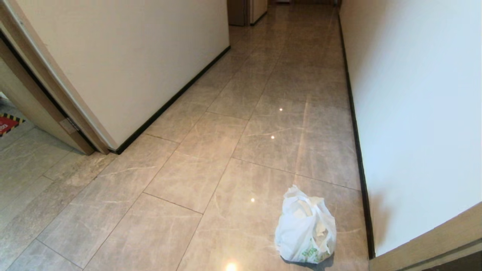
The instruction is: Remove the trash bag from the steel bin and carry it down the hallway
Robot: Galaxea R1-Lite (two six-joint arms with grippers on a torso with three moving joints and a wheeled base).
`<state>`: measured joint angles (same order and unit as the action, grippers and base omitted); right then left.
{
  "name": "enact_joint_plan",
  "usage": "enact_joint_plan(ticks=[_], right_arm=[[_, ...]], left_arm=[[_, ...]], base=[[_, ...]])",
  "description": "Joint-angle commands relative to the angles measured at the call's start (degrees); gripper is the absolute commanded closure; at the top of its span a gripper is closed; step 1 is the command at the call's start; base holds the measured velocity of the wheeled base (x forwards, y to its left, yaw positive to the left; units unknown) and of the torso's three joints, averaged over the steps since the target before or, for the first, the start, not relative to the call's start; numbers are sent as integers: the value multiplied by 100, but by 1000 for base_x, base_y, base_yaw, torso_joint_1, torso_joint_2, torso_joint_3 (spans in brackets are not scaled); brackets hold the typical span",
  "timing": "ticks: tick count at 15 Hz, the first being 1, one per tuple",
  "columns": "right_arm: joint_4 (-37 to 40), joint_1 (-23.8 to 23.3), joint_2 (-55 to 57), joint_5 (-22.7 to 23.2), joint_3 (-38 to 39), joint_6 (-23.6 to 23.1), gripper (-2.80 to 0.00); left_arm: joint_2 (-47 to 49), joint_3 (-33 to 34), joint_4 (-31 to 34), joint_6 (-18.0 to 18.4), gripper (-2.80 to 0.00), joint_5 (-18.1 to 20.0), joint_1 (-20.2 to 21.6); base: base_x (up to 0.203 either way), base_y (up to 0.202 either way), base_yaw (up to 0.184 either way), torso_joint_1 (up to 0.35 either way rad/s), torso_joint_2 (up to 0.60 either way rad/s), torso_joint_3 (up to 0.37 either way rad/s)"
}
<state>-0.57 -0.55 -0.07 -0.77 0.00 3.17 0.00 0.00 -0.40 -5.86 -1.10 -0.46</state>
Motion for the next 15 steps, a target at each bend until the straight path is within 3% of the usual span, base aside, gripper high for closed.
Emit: enact_joint_plan(ticks=[1,15], right_arm=[[1,1,-7,-2,0,-9,-280],[-4,-2,-10,-2,0,-5,-280]], left_arm=[[-6,0,-4,-2,0,-5,2],[-6,0,-4,15,0,13,2]], base=[[0,0,0,-2,-3,193],[0,0,0,2,3,194]])
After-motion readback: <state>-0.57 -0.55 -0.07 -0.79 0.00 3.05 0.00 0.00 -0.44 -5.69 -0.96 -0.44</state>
